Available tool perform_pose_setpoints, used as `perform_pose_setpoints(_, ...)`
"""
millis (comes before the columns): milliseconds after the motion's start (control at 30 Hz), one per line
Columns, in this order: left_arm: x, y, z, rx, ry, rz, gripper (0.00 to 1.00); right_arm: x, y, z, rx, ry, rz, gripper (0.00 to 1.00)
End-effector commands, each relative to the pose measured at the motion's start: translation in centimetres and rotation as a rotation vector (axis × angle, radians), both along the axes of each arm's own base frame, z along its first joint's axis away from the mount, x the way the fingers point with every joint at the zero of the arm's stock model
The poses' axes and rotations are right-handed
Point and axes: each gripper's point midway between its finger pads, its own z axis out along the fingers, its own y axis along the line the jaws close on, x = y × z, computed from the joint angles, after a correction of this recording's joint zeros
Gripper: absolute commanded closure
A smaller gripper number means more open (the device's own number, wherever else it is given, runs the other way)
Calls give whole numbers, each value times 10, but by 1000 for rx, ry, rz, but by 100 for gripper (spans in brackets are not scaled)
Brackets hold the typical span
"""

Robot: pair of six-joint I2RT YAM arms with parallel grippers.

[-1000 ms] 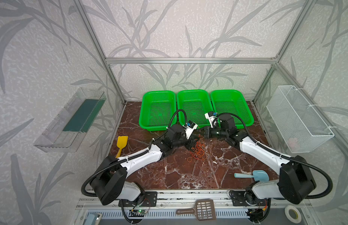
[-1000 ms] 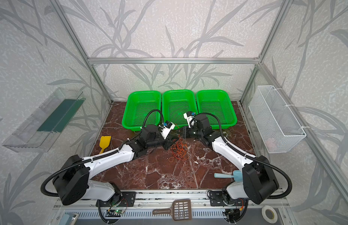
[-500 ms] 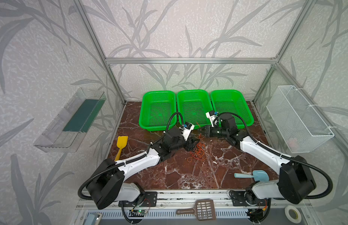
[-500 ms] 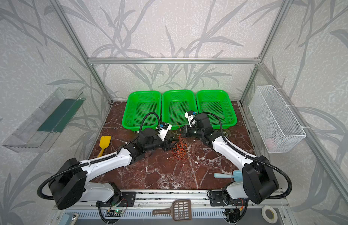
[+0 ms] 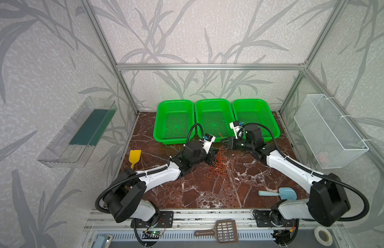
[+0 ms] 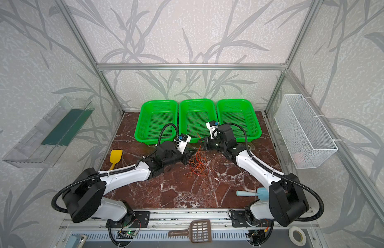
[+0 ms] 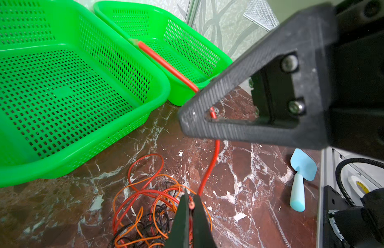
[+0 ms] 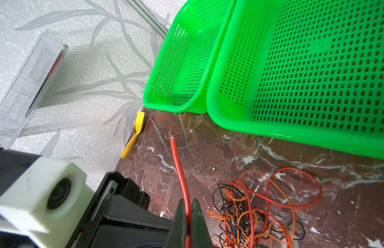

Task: Untangle the cables
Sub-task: 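Pull the red wire apart, left gripper and right gripper moving away from each other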

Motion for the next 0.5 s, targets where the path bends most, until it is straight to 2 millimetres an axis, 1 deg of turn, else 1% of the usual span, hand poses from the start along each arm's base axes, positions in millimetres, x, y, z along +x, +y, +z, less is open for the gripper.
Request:
perform_pose_setpoints(0, 6, 6, 24, -5, -68, 19, 100, 11, -23, 36, 6, -98, -82, 100)
perform_pose_setpoints(100, 10, 24, 30, 32, -91, 64, 100, 17, -43, 47, -19, -142, -137, 100)
perform_pose_setpoints(267, 19, 49, 33, 67, -92, 122, 100, 25, -67, 50, -53, -158, -191, 100)
perform_pose_setpoints(467, 26, 70, 38, 62, -93, 170, 100, 31, -92, 58, -75, -185, -257, 100)
